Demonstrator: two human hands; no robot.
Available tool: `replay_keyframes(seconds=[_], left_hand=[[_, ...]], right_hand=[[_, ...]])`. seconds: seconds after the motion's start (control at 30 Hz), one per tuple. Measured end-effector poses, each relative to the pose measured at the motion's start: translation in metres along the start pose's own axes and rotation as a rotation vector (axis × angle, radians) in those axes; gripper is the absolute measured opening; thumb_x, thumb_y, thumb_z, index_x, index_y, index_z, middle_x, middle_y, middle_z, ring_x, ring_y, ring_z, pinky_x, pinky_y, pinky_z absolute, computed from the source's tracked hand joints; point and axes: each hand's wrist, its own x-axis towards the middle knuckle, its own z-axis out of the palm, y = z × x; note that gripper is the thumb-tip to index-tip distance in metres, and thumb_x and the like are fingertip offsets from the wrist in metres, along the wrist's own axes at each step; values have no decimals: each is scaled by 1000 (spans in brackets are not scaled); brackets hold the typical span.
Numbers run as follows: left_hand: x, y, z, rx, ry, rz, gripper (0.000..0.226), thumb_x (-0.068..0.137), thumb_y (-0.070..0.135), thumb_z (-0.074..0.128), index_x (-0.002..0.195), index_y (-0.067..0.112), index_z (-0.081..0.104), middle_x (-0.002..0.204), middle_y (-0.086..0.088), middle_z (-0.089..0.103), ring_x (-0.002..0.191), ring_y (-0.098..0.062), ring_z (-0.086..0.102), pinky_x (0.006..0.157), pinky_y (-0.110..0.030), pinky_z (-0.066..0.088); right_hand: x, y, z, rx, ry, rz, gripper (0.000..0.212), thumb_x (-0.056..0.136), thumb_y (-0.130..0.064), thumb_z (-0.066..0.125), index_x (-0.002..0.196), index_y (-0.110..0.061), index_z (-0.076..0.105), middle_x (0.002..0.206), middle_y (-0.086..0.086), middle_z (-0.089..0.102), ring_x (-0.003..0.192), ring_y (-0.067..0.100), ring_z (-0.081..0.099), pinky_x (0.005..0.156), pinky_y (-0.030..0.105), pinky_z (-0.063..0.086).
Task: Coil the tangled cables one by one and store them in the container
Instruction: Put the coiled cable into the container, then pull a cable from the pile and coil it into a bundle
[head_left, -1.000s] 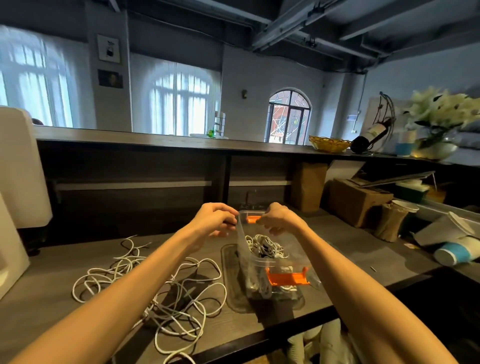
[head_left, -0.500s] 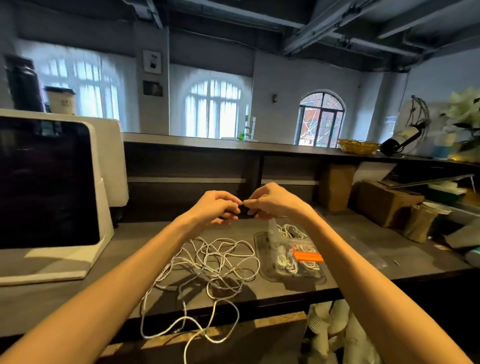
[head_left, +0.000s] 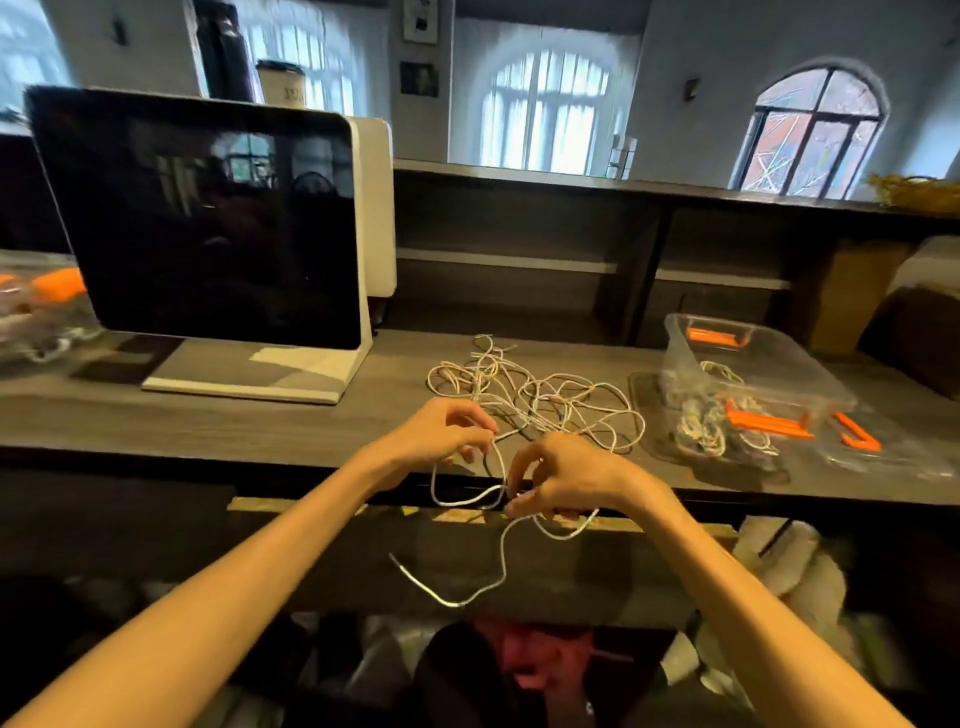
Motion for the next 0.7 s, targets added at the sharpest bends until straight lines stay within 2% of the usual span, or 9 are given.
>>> replay_keyframes(seconds=[0.07,0.13,0.2,0.27,0.37,0.47,0.57,0.7], left_hand=[[-5,-10,-1,-5,-2,-4,12,95,16,66,106,13,71,92,-5,76,79,-12,65,73,-30,47],[-9,-15,-2,-23,3,-13,13,97,14,64,108,10,70,89,-6,74,73,-11,61,63,-24,44],[-9,-17,-3,-31,-1,-19,13,99,14,61,109,9,68,88,-6,73,69,-11,61,57,-21,42],[-6,-20,-2,-35,-13,-19,13,99,14,61,109,11,68,88,-5,73,67,-10,62,56,-20,41],[-3,-21,-2,-36,-22,-1,13,100,14,61,110,12,68,87,-4,73,67,-10,63,53,-19,42],[-2,-22,0,-34,-33,11,13,101,14,60,110,12,69,87,-5,73,67,-10,64,52,-18,43],[-2,-25,0,-59,-37,14,13,100,13,60,110,10,68,87,-8,72,68,-12,65,53,-19,45],[-4,-22,0,-197,-17,44,17,99,15,63,110,4,68,91,-12,73,77,-20,71,64,-23,56]], right_hand=[[1,-6,14,-138,-20,-54,27,81,-31,86,105,-24,75,70,-17,60,62,-2,56,59,17,42],[4,-14,30,-300,-62,-129,33,79,-32,86,110,-32,76,75,-17,62,69,-1,57,64,19,46],[10,-17,48,-446,-132,-167,40,76,-33,85,115,-36,75,95,-12,73,90,10,65,78,28,54],[16,-19,62,-576,-182,-166,40,78,-27,83,117,-32,74,110,-2,73,106,21,64,82,35,54],[18,-23,72,-735,-156,-177,27,84,-18,74,111,-24,75,108,6,70,106,29,64,74,36,48],[17,-22,73,-839,-88,-172,19,88,-16,69,105,-18,75,104,9,71,100,32,66,70,36,42],[17,-19,67,-804,-13,-201,19,90,-23,69,107,-22,78,102,5,74,97,30,68,71,35,44],[16,-14,41,-509,29,-240,21,88,-42,75,106,-33,80,96,-9,76,87,14,66,75,32,53]])
